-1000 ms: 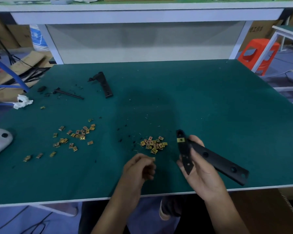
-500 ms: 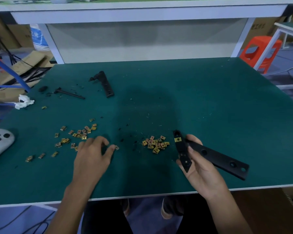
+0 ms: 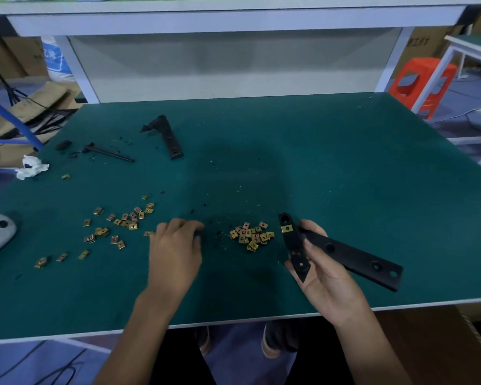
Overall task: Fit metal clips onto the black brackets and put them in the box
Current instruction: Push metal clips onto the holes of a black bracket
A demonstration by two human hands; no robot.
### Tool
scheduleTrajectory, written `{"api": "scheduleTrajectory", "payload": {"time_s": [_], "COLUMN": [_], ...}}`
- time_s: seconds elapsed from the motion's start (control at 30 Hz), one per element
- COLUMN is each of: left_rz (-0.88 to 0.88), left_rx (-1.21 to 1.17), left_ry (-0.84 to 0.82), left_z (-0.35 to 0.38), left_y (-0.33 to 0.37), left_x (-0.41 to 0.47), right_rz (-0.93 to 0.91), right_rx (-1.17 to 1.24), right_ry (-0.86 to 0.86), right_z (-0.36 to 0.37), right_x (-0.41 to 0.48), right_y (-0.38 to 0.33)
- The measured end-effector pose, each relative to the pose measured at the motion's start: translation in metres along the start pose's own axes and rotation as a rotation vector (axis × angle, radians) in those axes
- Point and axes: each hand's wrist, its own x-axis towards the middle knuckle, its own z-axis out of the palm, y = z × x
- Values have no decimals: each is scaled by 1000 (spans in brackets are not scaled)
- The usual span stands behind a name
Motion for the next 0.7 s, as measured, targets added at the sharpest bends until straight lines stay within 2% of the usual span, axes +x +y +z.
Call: {"api": "scheduleTrajectory", "payload": {"time_s": [0.07,0.23,0.27,0.33,0.43,0.6,0.7], "left_rz": [2,-136,-105,14,153,142,36], "left_rx": [1,-30,-73,-176,-145,-164,-270], "left_ry": [20,219,209,61,-157,-164,-177], "left_z": [0,-10,-7,5,27,28,21], "left_y": [-14,-34,-24,2,33,31,28], "left_x": [5,15,16,16,14,19,20], "right_rz": [-2,1,3,6,6,3,1], "right_rx": [14,-3,-5,-4,2,14,11], "right_ry": [1,-3,-5,-11,-6,-15,-32], "right_z": [0,4,4,4,3,3,2], "right_x": [-1,1,2,1,-1,-1,0], "right_y": [0,-1,-1,-1,-1,-1,-1]}}
